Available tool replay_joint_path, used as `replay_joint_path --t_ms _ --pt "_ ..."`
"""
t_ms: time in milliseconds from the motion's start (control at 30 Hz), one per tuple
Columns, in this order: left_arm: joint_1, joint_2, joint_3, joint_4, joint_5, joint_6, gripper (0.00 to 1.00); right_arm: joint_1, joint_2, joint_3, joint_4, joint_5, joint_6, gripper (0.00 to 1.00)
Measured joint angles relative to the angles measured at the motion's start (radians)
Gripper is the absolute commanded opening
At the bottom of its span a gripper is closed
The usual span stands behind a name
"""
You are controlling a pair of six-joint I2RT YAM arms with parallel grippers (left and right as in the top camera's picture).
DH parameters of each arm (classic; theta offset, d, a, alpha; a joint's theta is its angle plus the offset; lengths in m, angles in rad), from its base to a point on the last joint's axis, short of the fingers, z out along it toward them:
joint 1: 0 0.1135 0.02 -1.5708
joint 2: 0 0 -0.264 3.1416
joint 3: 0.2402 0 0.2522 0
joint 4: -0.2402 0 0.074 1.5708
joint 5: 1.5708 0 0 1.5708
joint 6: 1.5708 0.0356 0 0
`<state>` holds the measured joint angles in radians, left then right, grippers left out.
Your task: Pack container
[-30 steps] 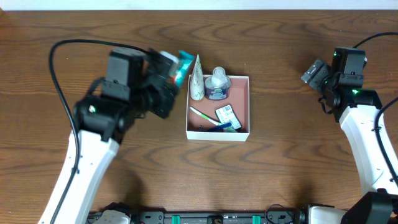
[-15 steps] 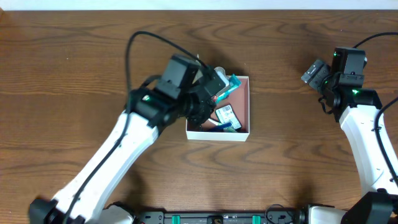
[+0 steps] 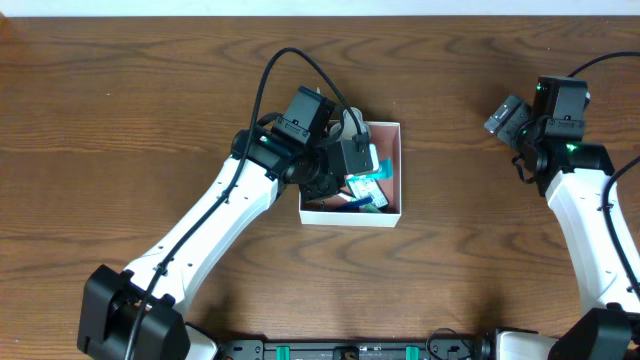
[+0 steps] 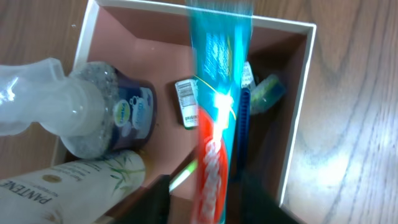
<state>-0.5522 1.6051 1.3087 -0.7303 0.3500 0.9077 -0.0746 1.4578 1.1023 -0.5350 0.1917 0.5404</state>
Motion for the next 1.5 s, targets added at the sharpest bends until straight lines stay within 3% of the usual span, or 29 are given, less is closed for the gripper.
replay_joint_path --t_ms 267,467,533,567,733,967,1067,1500 --pt "0.000 0.000 0.000 0.010 -0.002 0.058 0.61 0.000 0.000 0.000 0.000 0.000 0.000 0.99" --pt "-0.034 -0.054 0.000 0.008 -0.010 -0.013 0.64 0.000 0.000 0.000 0.000 0.000 0.000 0.99" --pt "-0.061 -0.119 0.000 0.006 -0.011 -0.051 0.78 0.000 0.000 0.000 0.000 0.000 0.000 0.99" --pt "-0.076 -0.164 0.000 0.003 -0.011 -0.072 0.98 0.000 0.000 0.000 0.000 0.000 0.000 0.99" --pt "-0.110 -0.406 0.000 -0.039 -0.034 -0.208 0.98 0.000 0.000 0.000 0.000 0.000 0.000 0.99" --pt "-0.109 -0.584 0.003 -0.090 -0.367 -0.558 0.98 0.000 0.000 0.000 0.000 0.000 0.000 0.99" --pt "-0.109 -0.610 0.003 -0.116 -0.430 -0.660 0.98 0.000 0.000 0.000 0.000 0.000 0.000 0.99" --pt "-0.097 -0.637 0.002 -0.491 -0.527 -0.820 0.98 0.000 0.000 0.000 0.000 0.000 0.000 0.99"
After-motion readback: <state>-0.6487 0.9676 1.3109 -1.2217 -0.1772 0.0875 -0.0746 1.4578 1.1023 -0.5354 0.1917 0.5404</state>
